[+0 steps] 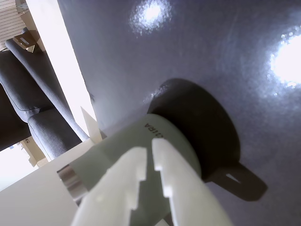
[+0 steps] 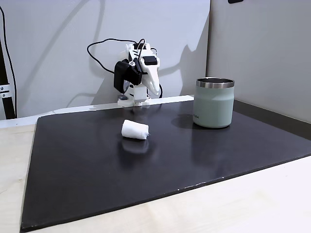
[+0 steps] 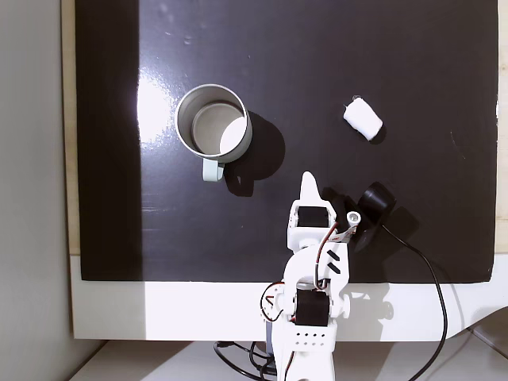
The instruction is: Grasp a gauze and put it in the cup.
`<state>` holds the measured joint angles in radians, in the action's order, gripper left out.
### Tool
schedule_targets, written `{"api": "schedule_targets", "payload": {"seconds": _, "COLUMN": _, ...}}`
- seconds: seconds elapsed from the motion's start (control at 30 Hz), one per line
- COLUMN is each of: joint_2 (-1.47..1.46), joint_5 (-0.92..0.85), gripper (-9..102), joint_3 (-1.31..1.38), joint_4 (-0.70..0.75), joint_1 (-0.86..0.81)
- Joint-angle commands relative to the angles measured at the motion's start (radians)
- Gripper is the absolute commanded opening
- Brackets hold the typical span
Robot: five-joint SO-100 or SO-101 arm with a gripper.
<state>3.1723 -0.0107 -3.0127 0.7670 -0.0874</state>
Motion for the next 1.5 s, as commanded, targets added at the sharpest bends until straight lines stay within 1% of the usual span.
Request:
{"api": "schedule_targets", "payload": {"seconds": 0.0, "joint_2": 0.006, "joint_5": 0.009, "gripper": 0, "joint_3": 0.008, "joint_4": -0.025, "joint_1": 0.038}}
{"api": "schedule_targets", "payload": {"seconds": 0.6, "joint_2": 0.006, "joint_5": 0.006, "gripper": 0, "joint_3": 0.008, "joint_4": -0.026, "joint_1": 0.037}}
{"api": "schedule_targets", "payload": {"seconds": 0.7, "joint_2": 0.006, "joint_5": 0.011, "gripper": 0, "joint_3": 0.023, "joint_4": -0.02, "joint_1": 0.003}}
{"api": "schedule_targets", "payload": {"seconds": 0.77, "joint_2": 0.006, "joint_5": 0.008, "gripper": 0, "joint_3": 0.057, "joint_4": -0.002, "joint_1": -0.014}}
{"api": "schedule_targets", "payload": {"seconds": 0.87, "joint_2": -0.023, "joint_5": 0.023, "gripper": 0, "joint_3": 0.153, "joint_4": 0.067, "joint_1": -0.014}}
{"api": "schedule_targets", "payload": {"seconds": 1.03, "joint_2": -0.262, "joint_5": 0.089, "gripper": 0, "joint_3": 0.373, "joint_4": 0.106, "joint_1": -0.032}}
{"api": "schedule_targets", "payload": {"seconds": 1.2, "joint_2": -0.618, "joint_5": 0.173, "gripper": 0, "joint_3": 0.637, "joint_4": 0.143, "joint_1": -0.115}}
{"api": "schedule_targets", "payload": {"seconds": 1.27, "joint_2": -0.776, "joint_5": 0.21, "gripper": 0, "joint_3": 0.759, "joint_4": 0.183, "joint_1": -0.164}}
{"api": "schedule_targets", "payload": {"seconds": 1.37, "joint_2": -0.997, "joint_5": 0.255, "gripper": 0, "joint_3": 0.953, "joint_4": 0.288, "joint_1": -0.218}}
{"api": "schedule_targets", "payload": {"seconds": 1.47, "joint_2": -1.155, "joint_5": 0.265, "gripper": 0, "joint_3": 1.088, "joint_4": 0.356, "joint_1": -0.259}}
